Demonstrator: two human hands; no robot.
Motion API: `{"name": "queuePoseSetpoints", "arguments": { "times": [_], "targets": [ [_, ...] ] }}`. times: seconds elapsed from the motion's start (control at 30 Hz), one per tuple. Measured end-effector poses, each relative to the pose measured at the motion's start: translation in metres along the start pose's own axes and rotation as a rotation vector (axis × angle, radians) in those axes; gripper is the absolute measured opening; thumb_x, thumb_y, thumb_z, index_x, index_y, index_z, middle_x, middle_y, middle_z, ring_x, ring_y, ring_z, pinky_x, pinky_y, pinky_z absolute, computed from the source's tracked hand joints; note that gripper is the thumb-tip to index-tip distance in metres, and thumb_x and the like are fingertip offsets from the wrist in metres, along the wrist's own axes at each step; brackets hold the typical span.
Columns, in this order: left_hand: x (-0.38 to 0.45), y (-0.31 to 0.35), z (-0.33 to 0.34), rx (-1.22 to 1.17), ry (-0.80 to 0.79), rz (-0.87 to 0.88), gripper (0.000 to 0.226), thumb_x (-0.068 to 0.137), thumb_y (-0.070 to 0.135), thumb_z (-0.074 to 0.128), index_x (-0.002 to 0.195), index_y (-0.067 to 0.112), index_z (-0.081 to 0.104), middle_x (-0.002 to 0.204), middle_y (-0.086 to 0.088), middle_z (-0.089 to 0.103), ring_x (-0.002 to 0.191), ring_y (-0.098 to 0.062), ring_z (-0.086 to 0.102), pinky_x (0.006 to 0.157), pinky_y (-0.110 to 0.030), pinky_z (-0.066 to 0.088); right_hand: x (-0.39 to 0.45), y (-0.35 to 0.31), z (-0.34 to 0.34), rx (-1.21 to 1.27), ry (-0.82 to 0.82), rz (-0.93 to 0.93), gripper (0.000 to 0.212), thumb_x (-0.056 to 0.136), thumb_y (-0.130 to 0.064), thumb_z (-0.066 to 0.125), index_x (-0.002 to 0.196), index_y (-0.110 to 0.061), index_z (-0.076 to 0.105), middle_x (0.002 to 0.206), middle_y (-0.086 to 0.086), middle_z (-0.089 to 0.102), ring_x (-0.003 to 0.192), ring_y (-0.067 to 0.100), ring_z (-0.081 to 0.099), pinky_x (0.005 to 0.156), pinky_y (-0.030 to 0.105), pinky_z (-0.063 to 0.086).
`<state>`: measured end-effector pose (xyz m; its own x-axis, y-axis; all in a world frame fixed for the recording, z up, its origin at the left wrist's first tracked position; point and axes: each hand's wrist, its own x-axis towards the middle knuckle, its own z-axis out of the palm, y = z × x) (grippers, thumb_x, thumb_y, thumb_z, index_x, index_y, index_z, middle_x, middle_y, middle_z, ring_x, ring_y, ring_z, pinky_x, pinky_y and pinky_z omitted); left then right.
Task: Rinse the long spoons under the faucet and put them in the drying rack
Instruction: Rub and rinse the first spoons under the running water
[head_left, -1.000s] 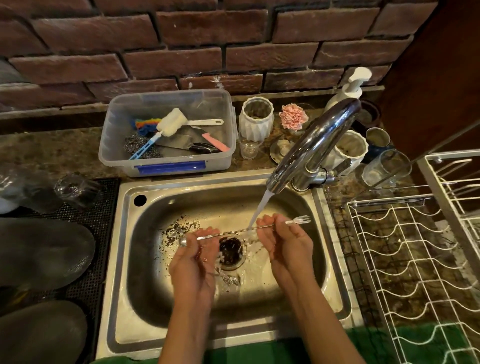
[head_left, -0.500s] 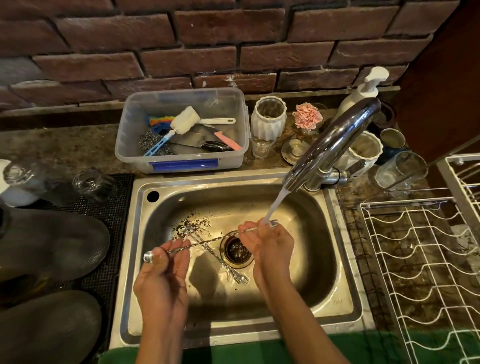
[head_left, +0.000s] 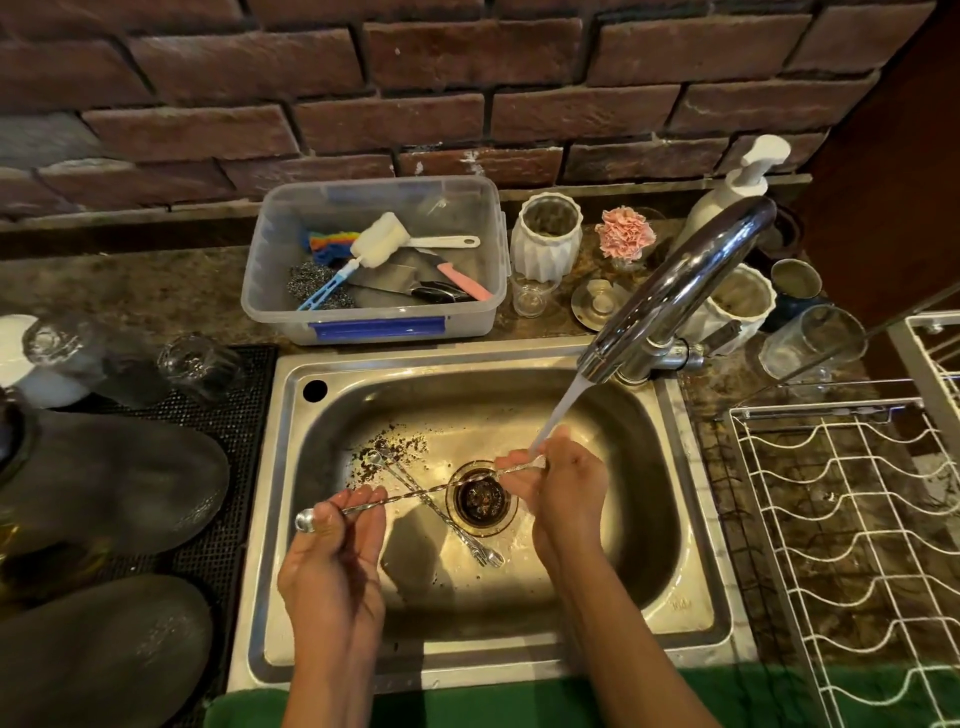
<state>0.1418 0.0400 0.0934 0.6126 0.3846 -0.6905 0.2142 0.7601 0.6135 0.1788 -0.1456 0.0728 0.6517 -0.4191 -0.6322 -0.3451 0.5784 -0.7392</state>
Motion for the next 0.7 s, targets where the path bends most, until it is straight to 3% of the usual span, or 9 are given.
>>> {"name": "queuePoseSetpoints", "arguments": {
  "times": [0.1,0.23,0.33,0.4,0.43,0.53,0.6,0.7],
  "targets": [
    [-0.003,-0.023,0.011,0.197,-0.072,0.007,0.017,0.095,0.013,0.058,0.101,0.003,0.069,0.098,-0.015,0.076,0.076,-0.016,0.075,0.060,-0.022,0.060,0.015,0.001,-0.014,-0.085,0.065,0.056,0.038,0.107,-0.026,0.043,0.089,0.003,0.061,0.074,0.026,0.074,0.062,0.030,0.075,0.052,0.031,0.060],
    [-0.009,-0.075,0.041,0.581,-0.296,0.111,0.018,0.098,0.014,0.060,0.090,0.015,0.075,0.091,-0.005,0.079,0.086,-0.016,0.076,0.076,-0.027,0.060,0.033,0.018,-0.043,-0.418,0.137,0.156,0.034,0.105,-0.026,0.048,0.090,-0.001,0.065,0.082,0.019,0.074,0.071,0.029,0.073,0.057,0.036,0.060],
    [-0.006,-0.105,0.062,0.907,-0.473,0.230,0.025,0.098,0.016,0.060,0.078,0.018,0.075,0.082,-0.007,0.076,0.082,-0.022,0.072,0.074,-0.034,0.060,0.041,0.032,-0.063,-0.668,0.103,0.254,0.032,0.105,-0.024,0.046,0.097,-0.002,0.066,0.093,0.020,0.071,0.084,0.033,0.068,0.079,0.044,0.060],
    [0.001,-0.117,0.068,1.117,-0.555,0.289,0.027,0.098,0.017,0.059,0.073,0.015,0.070,0.072,-0.005,0.071,0.071,-0.023,0.066,0.068,-0.038,0.055,0.042,0.034,-0.072,-0.938,-0.013,0.181,0.026,0.103,-0.017,0.048,0.090,-0.007,0.067,0.088,0.014,0.069,0.084,0.029,0.064,0.078,0.040,0.054],
    [0.005,-0.120,0.069,1.197,-0.575,0.326,0.027,0.098,0.017,0.059,0.072,0.016,0.068,0.067,-0.001,0.068,0.065,-0.016,0.063,0.064,-0.032,0.053,0.041,0.035,-0.075,-1.008,-0.066,0.105,0.025,0.101,-0.013,0.050,0.085,-0.011,0.068,0.084,0.010,0.069,0.081,0.026,0.064,0.077,0.039,0.053],
    [0.012,-0.121,0.067,1.341,-0.590,0.425,0.020,0.098,0.018,0.060,0.082,0.014,0.071,0.063,0.009,0.060,0.059,-0.003,0.056,0.058,-0.015,0.040,0.033,0.033,-0.075,-0.972,-0.248,-0.103,0.031,0.096,-0.005,0.057,0.077,-0.026,0.070,0.070,-0.006,0.071,0.066,0.009,0.066,0.066,0.027,0.054],
    [0.017,-0.119,0.065,1.386,-0.595,0.451,0.016,0.098,0.017,0.061,0.088,0.012,0.072,0.069,0.011,0.060,0.064,-0.003,0.058,0.060,-0.014,0.040,0.027,0.036,-0.072,-0.994,-0.332,-0.168,0.030,0.095,-0.007,0.059,0.076,-0.028,0.069,0.064,-0.005,0.069,0.057,0.010,0.064,0.055,0.019,0.051],
    [0.022,-0.118,0.063,1.426,-0.572,0.467,0.014,0.097,0.013,0.061,0.092,0.010,0.074,0.077,0.004,0.065,0.070,-0.012,0.061,0.063,-0.019,0.044,0.025,0.043,-0.068,-1.038,-0.300,-0.260,0.031,0.094,-0.005,0.058,0.074,-0.025,0.068,0.066,-0.005,0.066,0.064,0.015,0.061,0.059,0.021,0.050]
  ]
}}
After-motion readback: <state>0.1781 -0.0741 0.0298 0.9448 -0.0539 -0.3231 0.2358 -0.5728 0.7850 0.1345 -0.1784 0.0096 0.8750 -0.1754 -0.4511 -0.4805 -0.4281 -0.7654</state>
